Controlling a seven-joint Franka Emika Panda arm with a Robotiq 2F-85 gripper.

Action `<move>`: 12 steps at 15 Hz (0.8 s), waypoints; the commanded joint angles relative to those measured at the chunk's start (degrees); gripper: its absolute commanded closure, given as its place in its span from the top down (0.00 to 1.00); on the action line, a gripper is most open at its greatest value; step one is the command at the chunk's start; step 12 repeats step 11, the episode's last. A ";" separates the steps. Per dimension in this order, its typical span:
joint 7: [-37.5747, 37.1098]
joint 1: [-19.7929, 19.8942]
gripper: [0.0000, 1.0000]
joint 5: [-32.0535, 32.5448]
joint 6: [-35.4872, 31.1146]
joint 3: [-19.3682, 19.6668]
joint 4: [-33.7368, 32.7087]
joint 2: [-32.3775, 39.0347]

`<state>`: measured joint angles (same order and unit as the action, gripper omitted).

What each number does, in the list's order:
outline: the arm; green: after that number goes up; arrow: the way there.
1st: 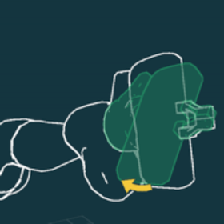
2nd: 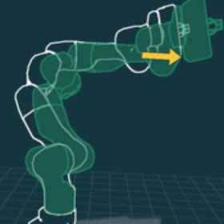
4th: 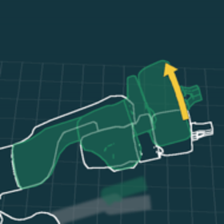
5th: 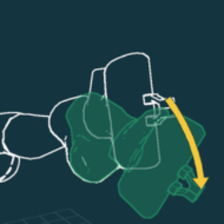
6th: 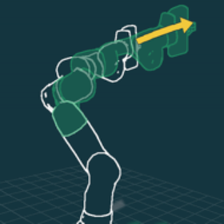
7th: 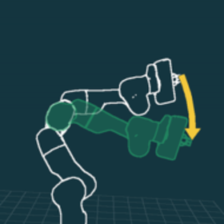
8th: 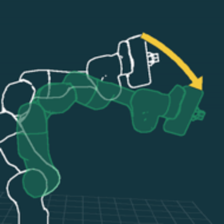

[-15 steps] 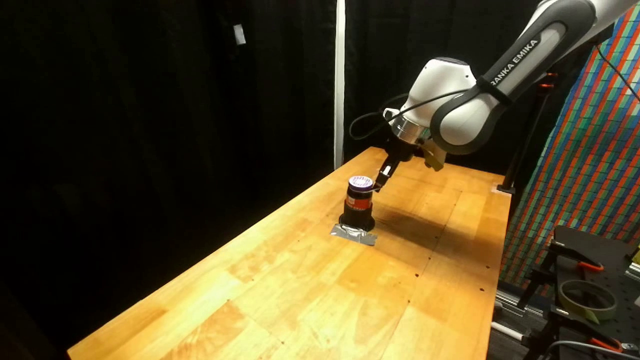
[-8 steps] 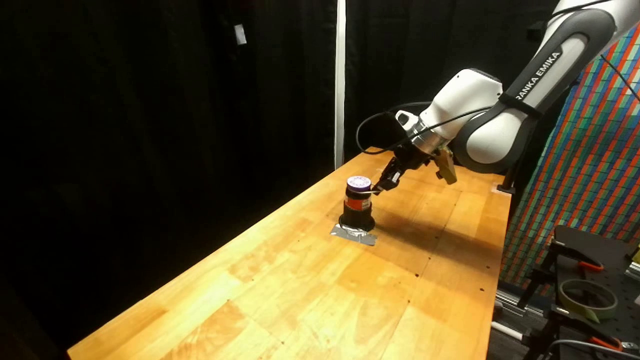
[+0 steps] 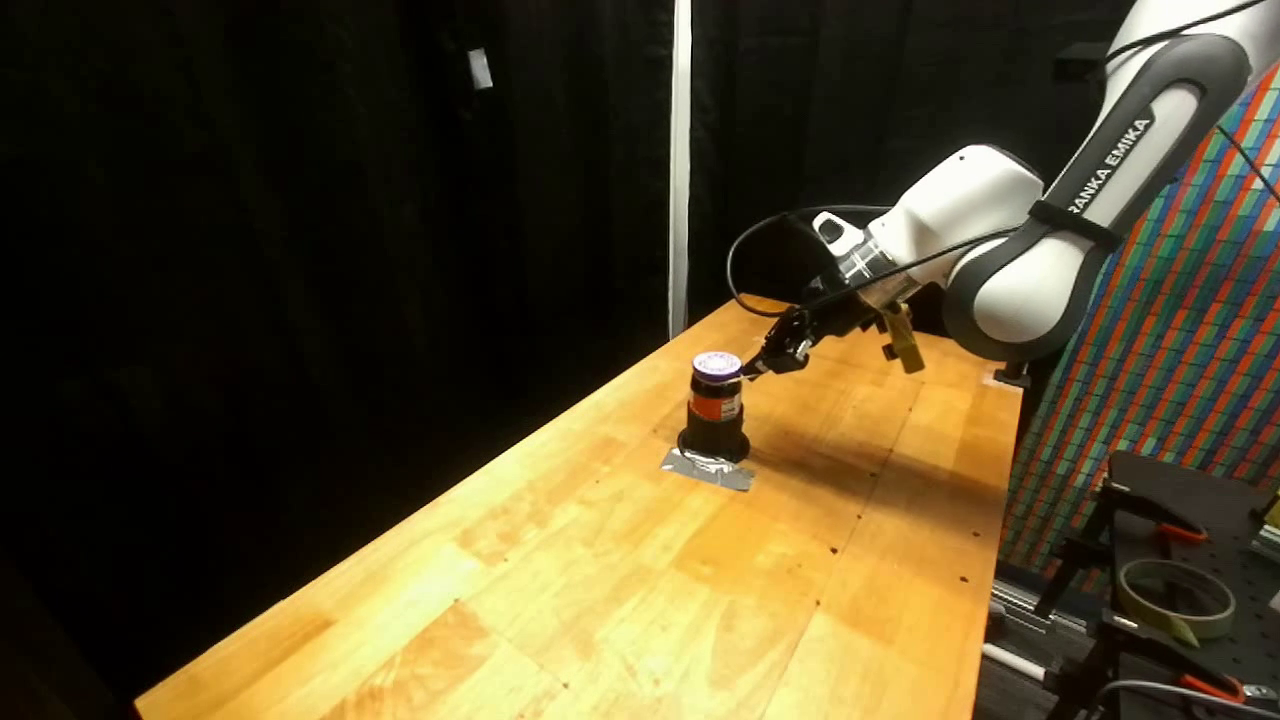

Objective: Put the rubber band on the cup

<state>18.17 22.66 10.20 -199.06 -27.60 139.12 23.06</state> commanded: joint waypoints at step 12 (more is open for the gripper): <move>-9.99 7.78 0.45 18.18 -6.01 -2.45 4.48 -1.12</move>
